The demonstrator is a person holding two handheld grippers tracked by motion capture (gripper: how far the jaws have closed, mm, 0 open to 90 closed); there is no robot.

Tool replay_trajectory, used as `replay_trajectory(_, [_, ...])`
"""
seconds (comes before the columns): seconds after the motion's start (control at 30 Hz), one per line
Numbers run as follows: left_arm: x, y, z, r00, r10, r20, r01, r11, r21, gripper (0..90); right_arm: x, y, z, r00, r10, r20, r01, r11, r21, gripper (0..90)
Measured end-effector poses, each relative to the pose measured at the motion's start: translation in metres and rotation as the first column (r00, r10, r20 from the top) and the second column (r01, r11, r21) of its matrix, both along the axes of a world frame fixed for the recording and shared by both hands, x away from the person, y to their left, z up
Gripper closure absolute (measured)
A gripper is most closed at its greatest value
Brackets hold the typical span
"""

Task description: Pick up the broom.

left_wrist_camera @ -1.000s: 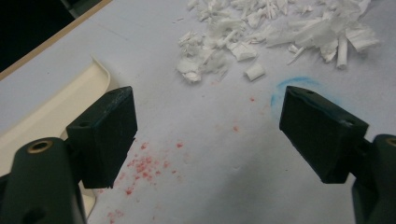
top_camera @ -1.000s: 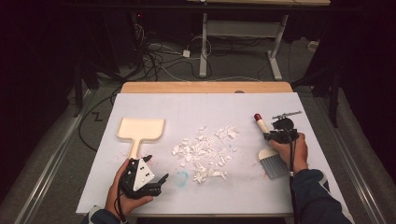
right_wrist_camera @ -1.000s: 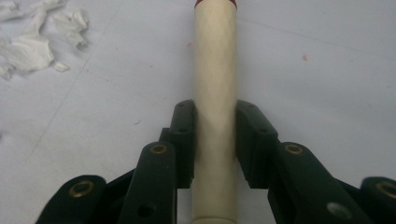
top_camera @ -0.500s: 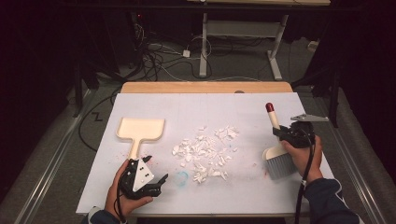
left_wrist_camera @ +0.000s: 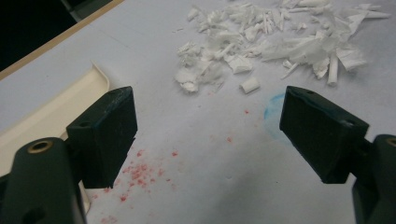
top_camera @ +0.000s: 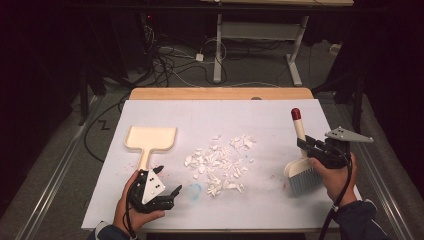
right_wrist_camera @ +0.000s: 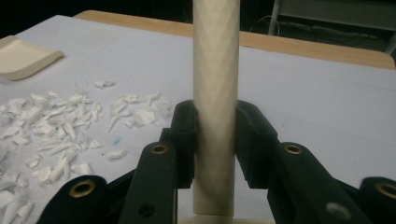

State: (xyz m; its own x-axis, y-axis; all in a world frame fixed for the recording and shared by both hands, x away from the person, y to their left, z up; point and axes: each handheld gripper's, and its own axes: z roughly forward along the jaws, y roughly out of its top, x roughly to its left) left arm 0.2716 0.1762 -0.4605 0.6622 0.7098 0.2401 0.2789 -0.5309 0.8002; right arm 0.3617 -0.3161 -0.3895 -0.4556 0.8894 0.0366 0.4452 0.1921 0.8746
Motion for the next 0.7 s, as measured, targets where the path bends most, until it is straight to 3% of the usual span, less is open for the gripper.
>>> replay_trajectory(0.23, [0.001,-0.004,0.004,1.0000,-0.003,0.004,0.003,1.0000,-0.009,17.7,-0.007,0.002,0.009,0.9989,0.005,0.046,-0.007,0.999,0.038,72.0])
replay_trajectory(0.33, [0.003,-0.014,0.011,0.9998,-0.019,0.006,0.019,0.9993,-0.031,17.7,-0.010,0.006,0.013,0.9975,0.007,0.070,-0.009,0.999,0.038,72.0])
replay_trajectory(0.4, [0.005,-0.025,0.017,0.9993,-0.037,0.001,0.037,0.9966,-0.073,17.7,-0.011,0.008,0.014,0.9973,0.012,0.072,-0.015,0.999,0.040,72.0])
replay_trajectory(0.43, [0.006,-0.039,0.024,0.9967,-0.081,-0.004,0.080,0.9918,-0.100,17.7,-0.013,0.012,0.016,0.9960,0.017,0.088,-0.020,0.999,0.044,72.0])
replay_trajectory(0.47, [0.006,-0.039,0.024,0.9967,-0.081,-0.004,0.080,0.9918,-0.100,17.7,-0.013,0.012,0.016,0.9960,0.017,0.088,-0.020,0.999,0.044,72.0])
replay_trajectory(0.5, [0.007,-0.056,0.031,0.9923,-0.123,-0.004,0.122,0.9831,-0.137,17.7,-0.016,0.018,0.018,0.9949,0.017,0.099,-0.022,0.999,0.042,72.0])
replay_trajectory(0.53, [0.007,-0.056,0.031,0.9923,-0.123,-0.004,0.122,0.9831,-0.137,17.7,-0.017,0.021,0.019,0.9940,0.021,0.107,-0.026,0.999,0.042,72.0])
replay_trajectory(0.63, [0.009,-0.088,0.039,0.9817,-0.190,-0.011,0.187,0.9712,-0.148,17.7,-0.019,0.027,0.020,0.9925,0.025,0.120,-0.030,0.999,0.041,72.0])
replay_trajectory(0.7, [0.010,-0.110,0.045,0.9725,-0.232,-0.017,0.225,0.9567,-0.185,19.4,-0.023,0.038,0.022,0.9904,0.041,0.132,-0.046,0.998,0.033,71.9])
